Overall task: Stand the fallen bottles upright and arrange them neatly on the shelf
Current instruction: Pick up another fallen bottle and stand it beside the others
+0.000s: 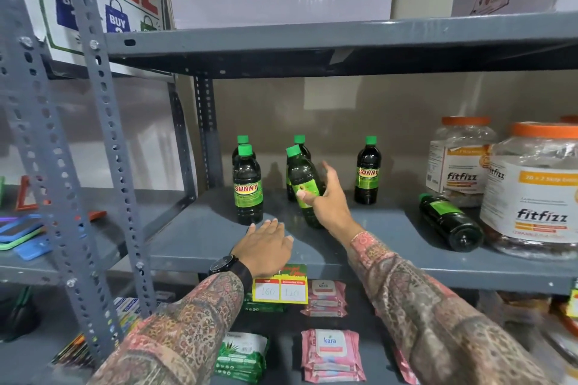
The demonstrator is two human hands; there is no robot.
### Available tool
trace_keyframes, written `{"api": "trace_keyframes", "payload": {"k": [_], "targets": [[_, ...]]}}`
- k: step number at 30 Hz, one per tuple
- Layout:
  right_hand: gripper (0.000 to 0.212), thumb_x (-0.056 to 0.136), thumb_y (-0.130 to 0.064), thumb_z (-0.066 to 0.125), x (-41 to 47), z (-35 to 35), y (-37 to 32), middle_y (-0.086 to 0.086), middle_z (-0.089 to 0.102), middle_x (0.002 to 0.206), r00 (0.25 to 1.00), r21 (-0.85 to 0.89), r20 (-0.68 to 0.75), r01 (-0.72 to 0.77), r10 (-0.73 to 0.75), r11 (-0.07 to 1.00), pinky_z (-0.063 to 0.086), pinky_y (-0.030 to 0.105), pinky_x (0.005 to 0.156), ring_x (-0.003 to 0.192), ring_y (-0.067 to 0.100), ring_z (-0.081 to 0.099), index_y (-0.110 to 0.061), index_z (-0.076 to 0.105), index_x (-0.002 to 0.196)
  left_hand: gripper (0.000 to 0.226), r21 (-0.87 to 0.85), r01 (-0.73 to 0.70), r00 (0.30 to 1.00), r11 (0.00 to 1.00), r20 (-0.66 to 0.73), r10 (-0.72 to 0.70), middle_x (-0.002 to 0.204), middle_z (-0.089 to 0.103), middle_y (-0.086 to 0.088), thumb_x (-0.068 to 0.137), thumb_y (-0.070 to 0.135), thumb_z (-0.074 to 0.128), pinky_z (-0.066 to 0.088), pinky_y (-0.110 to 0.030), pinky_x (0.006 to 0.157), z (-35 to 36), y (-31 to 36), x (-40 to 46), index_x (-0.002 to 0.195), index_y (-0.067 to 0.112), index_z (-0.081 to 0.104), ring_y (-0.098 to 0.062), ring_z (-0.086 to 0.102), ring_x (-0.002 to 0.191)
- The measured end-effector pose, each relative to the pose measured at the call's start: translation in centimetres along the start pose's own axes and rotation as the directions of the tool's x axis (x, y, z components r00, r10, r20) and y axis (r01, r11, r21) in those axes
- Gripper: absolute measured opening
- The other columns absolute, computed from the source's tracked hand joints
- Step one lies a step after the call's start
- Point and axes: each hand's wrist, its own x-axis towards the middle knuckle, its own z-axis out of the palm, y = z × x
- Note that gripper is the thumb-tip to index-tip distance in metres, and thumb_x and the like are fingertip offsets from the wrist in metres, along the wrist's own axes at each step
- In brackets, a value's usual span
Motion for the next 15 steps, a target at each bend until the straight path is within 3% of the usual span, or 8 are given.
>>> {"api": "trace_keyframes", "payload": {"k": [2, 4, 7, 9, 12, 15], "targets": [[0.087, 0.090, -0.003, 0.077, 0.3, 1.1, 0.4, -0.013, 0.051, 0.140, 0.999, 0.020, -0.005, 0.051, -0.051, 0.999, 0.045, 0.033, 0.109, 0.131, 0.012, 0.054, -0.026, 0.032, 0.162, 0.068, 0.000, 0.001, 1.000, 1.000, -0.003, -0.001, 0.179, 0.007, -0.008, 0.110, 0.044, 0.014, 0.000, -0.045, 0.133, 0.1, -0.1, 0.2, 0.168, 0.008, 0.013, -0.022, 0.004, 0.165], [0.081, 0.091, 0.000, 0.074, 0.4, 1.8, 1.0, -0.011, 0.059, 0.135, 0.998, 0.056, -0.020, 0.068, -0.067, 0.996, 0.049, 0.039, 0.112, 0.128, 0.017, 0.061, -0.025, 0.037, 0.158, 0.068, 0.000, 0.000, 1.000, 1.000, -0.009, 0.000, 0.179, 0.007, -0.008, 0.110, 0.044, 0.014, 0.000, -0.045, 0.133, 0.1, -0.2, 0.4, 0.168, 0.009, 0.013, -0.021, 0.004, 0.165], [0.063, 0.094, -0.004, 0.071, 0.5, 1.6, 2.0, 0.001, 0.068, 0.129, 0.997, 0.091, -0.073, 0.039, -0.033, 0.995, 0.053, 0.054, 0.108, 0.119, 0.025, 0.068, -0.022, 0.046, 0.149, 0.069, -0.002, -0.005, 1.000, 1.000, -0.016, 0.005, 0.179, 0.008, -0.007, 0.109, 0.045, 0.014, 0.001, -0.045, 0.133, 0.4, -0.4, 0.6, 0.168, 0.010, 0.012, -0.021, 0.005, 0.165], [0.059, 0.095, -0.010, 0.070, 0.6, 1.4, 2.3, 0.003, 0.069, 0.128, 0.995, 0.044, -0.094, 0.024, -0.019, 0.999, 0.053, 0.056, 0.107, 0.118, 0.026, 0.067, -0.022, 0.047, 0.148, 0.069, -0.006, -0.008, 1.000, 1.000, -0.016, 0.008, 0.179, 0.008, -0.006, 0.108, 0.046, 0.014, 0.001, -0.045, 0.133, 0.5, -0.5, 0.7, 0.168, 0.011, 0.011, -0.021, 0.005, 0.165], [0.067, 0.087, -0.023, 0.078, 0.3, 1.5, 2.2, 0.003, 0.062, 0.132, 0.987, -0.112, -0.138, 0.062, -0.078, 0.992, 0.050, 0.052, 0.108, 0.123, 0.024, 0.061, -0.021, 0.047, 0.146, 0.069, -0.005, -0.005, 1.000, 1.000, -0.016, 0.005, 0.179, 0.008, -0.007, 0.109, 0.045, 0.015, 0.002, -0.046, 0.133, 0.4, -0.4, 0.6, 0.168, 0.009, 0.012, -0.021, 0.005, 0.165], [0.094, 0.072, -0.048, 0.091, 0.0, 1.7, 2.0, 0.007, 0.056, 0.140, 0.966, -0.297, -0.232, 0.040, -0.113, 0.954, 0.049, 0.047, 0.109, 0.132, 0.027, 0.054, -0.016, 0.045, 0.147, 0.068, -0.007, -0.003, 1.000, 1.000, -0.020, 0.003, 0.179, 0.008, -0.007, 0.109, 0.045, 0.015, 0.002, -0.046, 0.133, 0.2, -0.2, 0.4, 0.168, 0.009, 0.013, -0.020, 0.005, 0.165]]}}
